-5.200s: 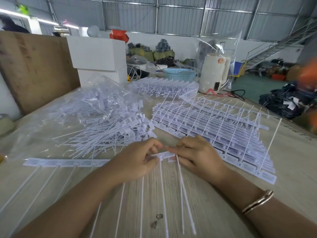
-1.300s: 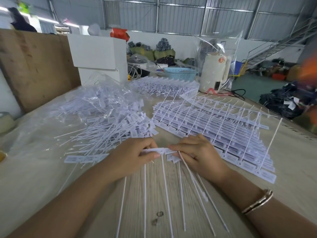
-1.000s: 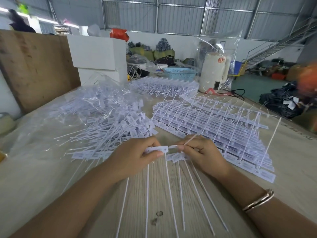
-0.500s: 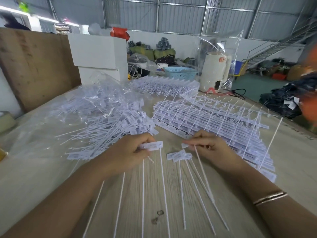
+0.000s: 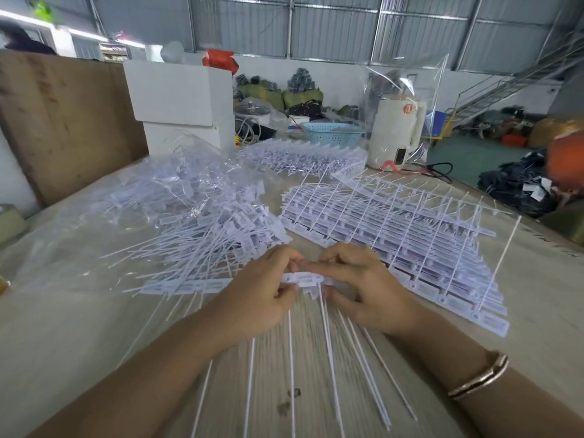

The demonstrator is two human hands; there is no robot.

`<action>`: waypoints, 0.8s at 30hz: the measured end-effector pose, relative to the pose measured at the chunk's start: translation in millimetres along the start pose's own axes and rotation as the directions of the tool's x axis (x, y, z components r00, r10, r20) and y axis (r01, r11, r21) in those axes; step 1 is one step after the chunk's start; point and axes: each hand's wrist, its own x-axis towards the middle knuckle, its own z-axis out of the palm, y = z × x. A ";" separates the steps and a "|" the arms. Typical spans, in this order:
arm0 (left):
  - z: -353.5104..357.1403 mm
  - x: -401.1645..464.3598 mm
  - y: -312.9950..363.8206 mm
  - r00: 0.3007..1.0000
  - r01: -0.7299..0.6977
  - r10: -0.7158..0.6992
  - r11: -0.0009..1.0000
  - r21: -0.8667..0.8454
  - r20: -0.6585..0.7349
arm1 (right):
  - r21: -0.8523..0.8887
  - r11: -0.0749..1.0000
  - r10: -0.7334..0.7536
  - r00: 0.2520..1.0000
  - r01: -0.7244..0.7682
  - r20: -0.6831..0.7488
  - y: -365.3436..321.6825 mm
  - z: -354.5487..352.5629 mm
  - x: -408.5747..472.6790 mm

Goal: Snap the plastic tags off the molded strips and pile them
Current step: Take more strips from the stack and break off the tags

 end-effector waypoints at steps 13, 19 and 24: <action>-17.5 -0.1 -14.5 0.990 0.113 -0.116 0.992 0.051 0.076 | -0.292 0.956 -0.072 0.977 0.010 -0.200 9.1 1.1 -2.9; -17.6 1.1 -15.3 0.995 0.083 -0.080 0.996 -0.036 0.062 | -0.089 0.995 0.029 0.980 -0.048 -0.197 10.1 1.9 -2.6; -17.9 4.4 -15.7 0.999 0.025 -0.024 0.999 -0.034 0.035 | 0.214 0.975 0.100 0.980 -0.061 -0.175 9.9 -0.4 1.5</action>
